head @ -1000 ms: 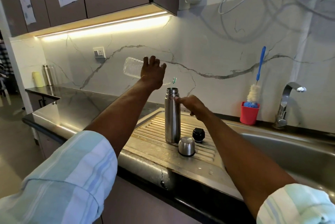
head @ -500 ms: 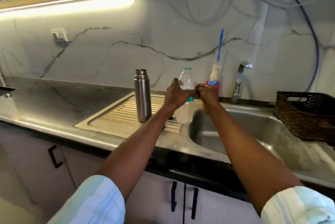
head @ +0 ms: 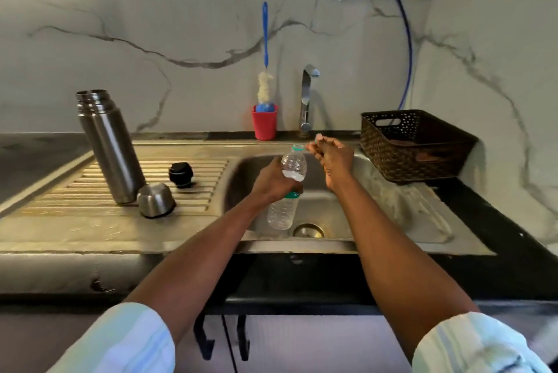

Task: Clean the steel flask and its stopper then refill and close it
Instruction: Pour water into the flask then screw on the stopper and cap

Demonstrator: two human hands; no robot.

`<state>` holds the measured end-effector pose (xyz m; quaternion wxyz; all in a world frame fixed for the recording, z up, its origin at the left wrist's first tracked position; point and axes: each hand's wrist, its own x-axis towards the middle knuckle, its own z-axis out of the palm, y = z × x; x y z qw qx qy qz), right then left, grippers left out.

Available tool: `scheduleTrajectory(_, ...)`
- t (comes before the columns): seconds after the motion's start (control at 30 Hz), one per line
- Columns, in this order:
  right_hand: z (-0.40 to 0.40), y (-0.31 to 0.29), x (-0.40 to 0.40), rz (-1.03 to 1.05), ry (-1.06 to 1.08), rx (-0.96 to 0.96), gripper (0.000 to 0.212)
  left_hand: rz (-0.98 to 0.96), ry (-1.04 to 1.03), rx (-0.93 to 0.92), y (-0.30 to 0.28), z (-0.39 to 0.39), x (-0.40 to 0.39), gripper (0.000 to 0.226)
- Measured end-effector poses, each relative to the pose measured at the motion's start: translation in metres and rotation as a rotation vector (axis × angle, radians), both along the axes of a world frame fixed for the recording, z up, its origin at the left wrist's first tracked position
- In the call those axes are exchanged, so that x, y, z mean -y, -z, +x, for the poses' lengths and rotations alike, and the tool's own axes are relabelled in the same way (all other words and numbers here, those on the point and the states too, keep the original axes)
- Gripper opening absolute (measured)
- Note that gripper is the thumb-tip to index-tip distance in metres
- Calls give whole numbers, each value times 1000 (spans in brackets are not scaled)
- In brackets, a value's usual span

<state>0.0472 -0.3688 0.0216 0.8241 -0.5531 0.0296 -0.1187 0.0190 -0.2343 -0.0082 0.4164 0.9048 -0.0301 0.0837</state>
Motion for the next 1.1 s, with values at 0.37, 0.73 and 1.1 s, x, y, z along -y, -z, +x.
scheduleTrajectory(0.37, 12, 13, -18, -583, -93, 106, 30, 6, 49, -80, 18, 19, -5, 66)
scheduleTrajectory(0.73, 15, 8, -7, -288, -298, 74, 16, -358, 108, -139, 6, 11, -15, 40)
scheduleTrajectory(1.1, 15, 6, -5, -110, -438, 19, 24, -520, 150, -300, 1, 9, -11, 34)
